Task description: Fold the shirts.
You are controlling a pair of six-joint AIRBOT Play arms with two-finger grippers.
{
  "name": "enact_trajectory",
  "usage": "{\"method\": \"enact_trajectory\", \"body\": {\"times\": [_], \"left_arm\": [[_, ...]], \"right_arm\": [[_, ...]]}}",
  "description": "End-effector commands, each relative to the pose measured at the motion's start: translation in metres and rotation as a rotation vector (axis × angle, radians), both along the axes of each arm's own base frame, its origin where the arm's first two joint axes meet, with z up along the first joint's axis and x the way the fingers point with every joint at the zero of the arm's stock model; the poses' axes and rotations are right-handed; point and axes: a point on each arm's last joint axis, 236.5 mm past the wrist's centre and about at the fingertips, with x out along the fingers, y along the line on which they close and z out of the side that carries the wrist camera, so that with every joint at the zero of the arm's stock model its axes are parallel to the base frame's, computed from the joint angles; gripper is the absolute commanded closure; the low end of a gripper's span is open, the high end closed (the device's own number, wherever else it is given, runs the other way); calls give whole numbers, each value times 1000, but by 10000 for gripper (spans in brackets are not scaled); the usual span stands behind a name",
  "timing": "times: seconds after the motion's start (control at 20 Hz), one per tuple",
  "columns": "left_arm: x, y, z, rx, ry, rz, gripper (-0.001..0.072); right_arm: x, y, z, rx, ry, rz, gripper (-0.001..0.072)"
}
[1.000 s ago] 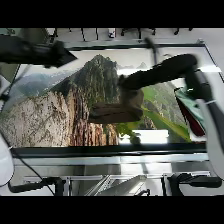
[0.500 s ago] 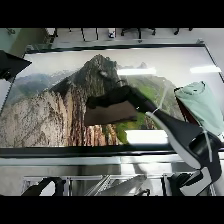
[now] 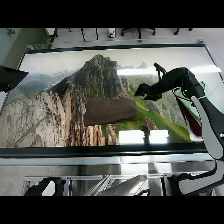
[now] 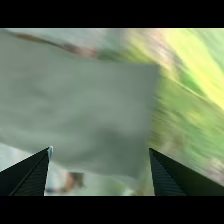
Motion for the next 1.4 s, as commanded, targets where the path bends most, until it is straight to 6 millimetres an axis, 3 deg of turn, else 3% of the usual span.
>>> {"method": "enact_trajectory", "body": {"times": [0.0, 0.15, 0.35, 0.6, 0.65, 0.7, 0.75, 0.9, 1.0, 1.1, 1.25, 1.35], "left_arm": [[-8, -1, -1, 3, -5, 3, 691], [-13, -3, 3, 8, -17, 1, 691], [-18, -4, 8, 13, -33, 0, 691], [-23, -7, 3, 17, -8, -17, 691], [-24, -7, 2, 18, -1, -21, 692], [-26, -8, 0, 20, 7, -27, 692], [-27, -9, -1, 21, 13, -31, 691], [-29, -10, -3, 23, 24, -39, 692], [-29, -10, -3, 23, 25, -40, 691], [-29, -10, -3, 23, 24, -39, 691], [-29, -10, -3, 23, 23, -39, 692], [-29, -10, -3, 23, 23, -38, 691]], "right_arm": [[-21, -17, -51, 13, 147, 9, 6], [-15, 19, -60, 206, 177, 12, 7], [-21, 36, -85, 202, 223, 28, 9], [-16, 57, -93, 189, 201, 12, 28], [-15, 59, -93, 188, 195, 7, 229], [-14, 61, -93, 187, 191, 10, 490], [-15, 63, -92, 190, 191, 13, 623], [-9, 66, -77, 207, 163, 12, 687], [11, 60, -38, 222, 66, 4, 688], [46, 37, 27, 241, -85, -45, 688], [99, -32, 137, 258, -329, -187, 688], [116, -90, 193, 248, -455, -279, 688]]}}
